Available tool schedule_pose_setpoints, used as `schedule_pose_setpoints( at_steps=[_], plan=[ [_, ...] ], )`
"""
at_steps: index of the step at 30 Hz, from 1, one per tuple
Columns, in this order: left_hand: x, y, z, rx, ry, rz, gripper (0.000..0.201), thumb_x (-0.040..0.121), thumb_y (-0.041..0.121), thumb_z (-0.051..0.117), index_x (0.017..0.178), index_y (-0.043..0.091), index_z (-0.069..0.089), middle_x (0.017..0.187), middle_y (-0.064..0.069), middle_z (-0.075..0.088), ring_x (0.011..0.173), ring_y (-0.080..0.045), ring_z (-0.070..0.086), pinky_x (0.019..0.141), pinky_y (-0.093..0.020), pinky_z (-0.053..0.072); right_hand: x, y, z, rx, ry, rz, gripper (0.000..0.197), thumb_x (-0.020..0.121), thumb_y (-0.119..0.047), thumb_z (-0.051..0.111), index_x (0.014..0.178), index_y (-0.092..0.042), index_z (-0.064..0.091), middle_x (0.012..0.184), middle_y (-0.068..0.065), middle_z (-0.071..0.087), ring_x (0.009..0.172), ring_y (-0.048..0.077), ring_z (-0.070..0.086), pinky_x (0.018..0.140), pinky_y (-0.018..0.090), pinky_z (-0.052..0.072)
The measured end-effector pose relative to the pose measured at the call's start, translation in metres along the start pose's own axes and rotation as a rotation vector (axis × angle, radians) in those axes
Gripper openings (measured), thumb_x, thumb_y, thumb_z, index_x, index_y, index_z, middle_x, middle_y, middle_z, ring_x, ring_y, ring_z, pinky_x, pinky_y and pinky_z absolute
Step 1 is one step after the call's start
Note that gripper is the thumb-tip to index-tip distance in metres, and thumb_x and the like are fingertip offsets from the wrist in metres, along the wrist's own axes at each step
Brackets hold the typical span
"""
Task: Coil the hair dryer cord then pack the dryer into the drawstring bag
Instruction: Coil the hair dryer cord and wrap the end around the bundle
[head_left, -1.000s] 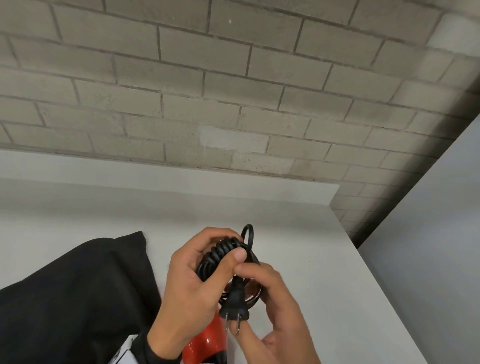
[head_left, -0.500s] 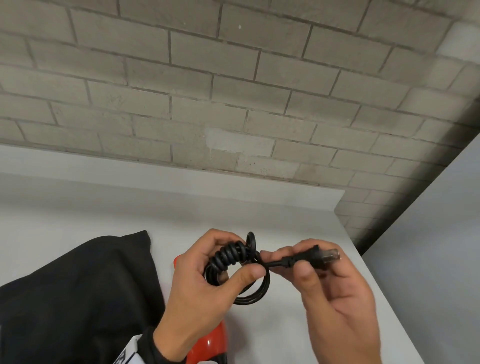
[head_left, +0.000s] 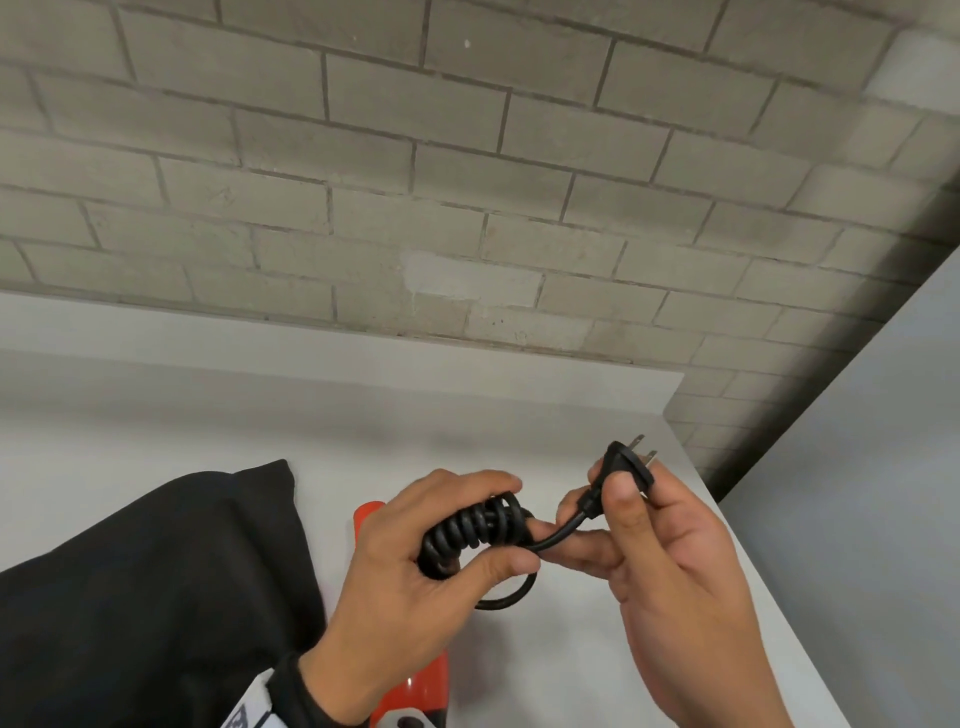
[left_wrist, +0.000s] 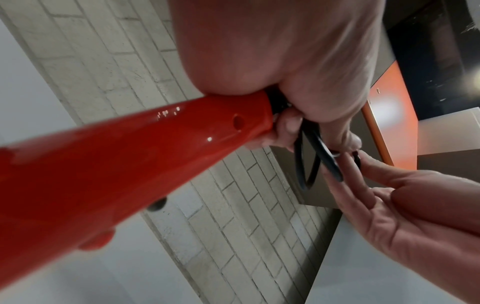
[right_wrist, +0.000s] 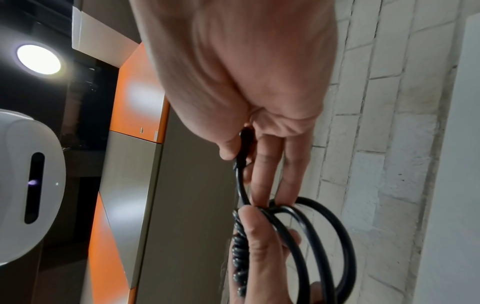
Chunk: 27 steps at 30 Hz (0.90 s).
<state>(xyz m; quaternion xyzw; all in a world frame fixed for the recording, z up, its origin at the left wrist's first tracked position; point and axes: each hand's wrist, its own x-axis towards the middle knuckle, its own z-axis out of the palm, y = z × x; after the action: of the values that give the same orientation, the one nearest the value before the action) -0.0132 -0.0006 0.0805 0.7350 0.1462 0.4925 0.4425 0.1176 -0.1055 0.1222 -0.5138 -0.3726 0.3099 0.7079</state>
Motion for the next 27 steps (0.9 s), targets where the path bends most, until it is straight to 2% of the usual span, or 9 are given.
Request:
schedule_pose_setpoints(
  at_steps=[3, 6, 8, 12, 14, 17, 20, 24, 27],
  plan=[
    [0.003, 0.001, -0.001, 0.003, -0.033, 0.013, 0.035, 0.064, 0.049, 0.080, 0.092, 0.030, 0.070, 0.082, 0.015, 0.069, 0.077, -0.008, 0.065, 0.071, -0.009, 0.045, 0.002, -0.005, -0.001, -0.024, 0.023, 0.008, 0.045, 0.070, -0.059, 0.069, 0.087, -0.018, 0.062, 0.077, 0.004, 0.069, 0.063, 0.041, 0.073, 0.060, 0.039, 0.060],
    [0.003, -0.001, -0.003, -0.025, -0.099, 0.017, 0.030, 0.063, 0.045, 0.082, 0.085, 0.028, 0.071, 0.078, 0.008, 0.070, 0.072, -0.013, 0.066, 0.067, -0.017, 0.049, 0.004, -0.007, 0.000, -0.037, 0.075, 0.009, 0.032, 0.080, -0.050, 0.059, 0.086, -0.019, 0.061, 0.074, 0.003, 0.067, 0.053, 0.039, 0.071, 0.054, 0.041, 0.059],
    [0.002, -0.001, -0.003, -0.048, -0.111, 0.008, 0.029, 0.064, 0.047, 0.082, 0.081, 0.026, 0.071, 0.073, 0.005, 0.069, 0.067, -0.015, 0.065, 0.062, -0.020, 0.050, 0.005, -0.006, 0.001, -0.010, 0.094, 0.041, 0.030, 0.081, -0.045, 0.055, 0.087, -0.016, 0.060, 0.072, 0.005, 0.064, 0.048, 0.037, 0.068, 0.050, 0.040, 0.058],
    [0.000, -0.001, -0.004, -0.066, -0.092, -0.013, 0.032, 0.065, 0.054, 0.078, 0.078, 0.025, 0.070, 0.070, 0.004, 0.067, 0.060, -0.017, 0.062, 0.056, -0.027, 0.050, 0.005, 0.009, 0.005, -0.009, 0.153, 0.068, 0.031, 0.082, -0.036, 0.058, 0.100, -0.010, 0.061, 0.073, 0.008, 0.063, 0.039, 0.024, 0.059, 0.046, 0.034, 0.055],
    [-0.001, -0.001, -0.006, -0.052, -0.082, -0.029, 0.032, 0.066, 0.055, 0.078, 0.078, 0.026, 0.069, 0.071, 0.002, 0.067, 0.058, -0.021, 0.060, 0.054, -0.035, 0.049, 0.004, 0.019, 0.006, -0.072, 0.211, 0.054, 0.030, 0.082, -0.036, 0.060, 0.103, -0.014, 0.062, 0.084, 0.011, 0.063, 0.047, 0.023, 0.062, 0.047, 0.033, 0.054],
    [-0.002, -0.002, -0.008, -0.041, -0.071, -0.053, 0.030, 0.067, 0.055, 0.076, 0.079, 0.029, 0.069, 0.074, 0.000, 0.067, 0.057, -0.027, 0.059, 0.054, -0.039, 0.048, 0.003, 0.033, 0.005, -0.142, 0.259, 0.046, 0.038, 0.076, -0.043, 0.062, 0.106, -0.021, 0.061, 0.098, 0.007, 0.062, 0.071, 0.022, 0.071, 0.058, 0.033, 0.058],
    [-0.002, -0.001, -0.007, -0.057, -0.070, -0.064, 0.032, 0.068, 0.056, 0.076, 0.079, 0.027, 0.069, 0.074, -0.001, 0.066, 0.057, -0.029, 0.059, 0.052, -0.039, 0.048, 0.002, 0.040, 0.005, -0.183, 0.263, 0.069, 0.044, 0.071, -0.044, 0.065, 0.110, -0.026, 0.057, 0.103, 0.000, 0.066, 0.075, 0.019, 0.073, 0.070, 0.037, 0.059],
    [-0.003, -0.002, -0.005, -0.069, -0.066, -0.062, 0.037, 0.068, 0.058, 0.075, 0.078, 0.023, 0.068, 0.070, -0.001, 0.064, 0.053, -0.027, 0.056, 0.050, -0.038, 0.047, 0.000, 0.043, 0.004, -0.164, 0.195, 0.046, 0.026, 0.082, -0.032, 0.061, 0.092, -0.009, 0.068, 0.094, 0.010, 0.073, 0.081, 0.024, 0.075, 0.071, 0.028, 0.060],
    [-0.002, -0.002, -0.004, -0.077, -0.052, -0.061, 0.037, 0.070, 0.058, 0.074, 0.080, 0.023, 0.068, 0.071, -0.001, 0.064, 0.054, -0.029, 0.056, 0.051, -0.041, 0.046, -0.005, 0.047, 0.007, -0.084, 0.090, 0.086, 0.041, 0.090, -0.045, 0.052, 0.094, -0.010, 0.073, 0.096, 0.014, 0.076, 0.091, 0.031, 0.072, 0.077, 0.034, 0.057]
  ],
)
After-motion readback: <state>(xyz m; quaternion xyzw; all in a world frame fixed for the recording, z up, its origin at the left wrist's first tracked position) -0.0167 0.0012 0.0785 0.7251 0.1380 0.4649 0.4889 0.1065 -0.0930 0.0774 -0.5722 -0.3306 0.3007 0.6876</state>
